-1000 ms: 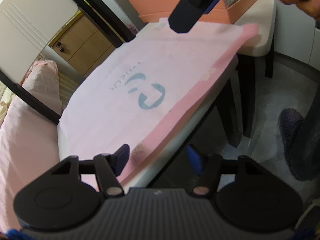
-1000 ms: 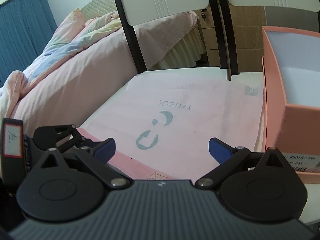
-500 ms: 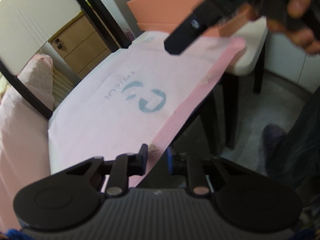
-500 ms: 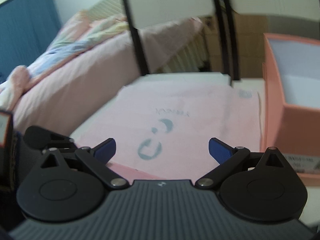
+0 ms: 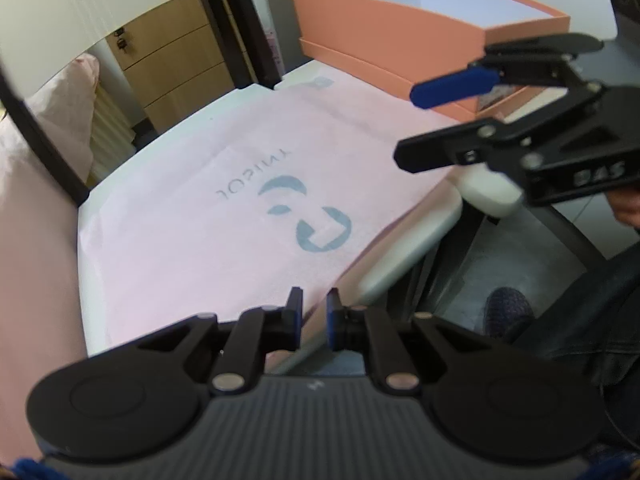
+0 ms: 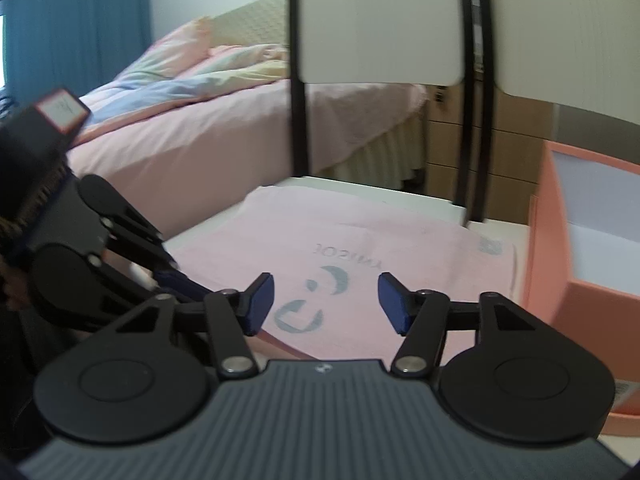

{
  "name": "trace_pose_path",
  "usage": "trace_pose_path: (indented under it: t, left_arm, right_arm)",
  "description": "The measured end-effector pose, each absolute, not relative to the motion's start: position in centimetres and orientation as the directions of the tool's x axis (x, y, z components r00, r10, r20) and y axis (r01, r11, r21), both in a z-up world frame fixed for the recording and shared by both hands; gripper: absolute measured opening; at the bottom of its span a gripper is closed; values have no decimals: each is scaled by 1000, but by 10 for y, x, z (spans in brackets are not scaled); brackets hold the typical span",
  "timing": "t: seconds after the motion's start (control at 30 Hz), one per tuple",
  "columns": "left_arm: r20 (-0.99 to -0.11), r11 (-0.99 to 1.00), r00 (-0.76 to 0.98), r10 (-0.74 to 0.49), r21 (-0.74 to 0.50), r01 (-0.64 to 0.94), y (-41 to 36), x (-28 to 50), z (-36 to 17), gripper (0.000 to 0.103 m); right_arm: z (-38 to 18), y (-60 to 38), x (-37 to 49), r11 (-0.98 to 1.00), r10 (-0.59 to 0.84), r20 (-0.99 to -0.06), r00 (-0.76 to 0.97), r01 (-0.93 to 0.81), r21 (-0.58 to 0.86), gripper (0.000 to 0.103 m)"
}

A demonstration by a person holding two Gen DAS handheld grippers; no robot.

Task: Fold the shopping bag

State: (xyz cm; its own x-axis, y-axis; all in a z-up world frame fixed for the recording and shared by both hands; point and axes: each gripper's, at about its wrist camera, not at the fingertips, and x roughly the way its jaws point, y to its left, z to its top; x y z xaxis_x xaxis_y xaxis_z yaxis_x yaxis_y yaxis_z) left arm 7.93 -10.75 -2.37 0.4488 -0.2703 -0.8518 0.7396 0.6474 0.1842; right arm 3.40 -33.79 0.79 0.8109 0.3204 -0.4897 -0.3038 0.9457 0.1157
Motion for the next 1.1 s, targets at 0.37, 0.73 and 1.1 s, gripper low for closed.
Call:
trace_pose_path:
  t: [0.37,0.73,1.1]
  left_arm:
    - [-949,680,202,-242,-17,733,-100,115,-14,12]
    - [-930,613,23,-368,-223,758,-70,154,-26,9]
    - [-896,602,21,-444,-280,748,-39,186,-37,24]
  right_arm:
    - [6,-336,29,926,372,-507,778,-346,149,33]
    - [-18,-284,46,880,392,-575,718,-475,6,34]
    - [-38,-271,109,886,416,-643,643,-445,128,33]
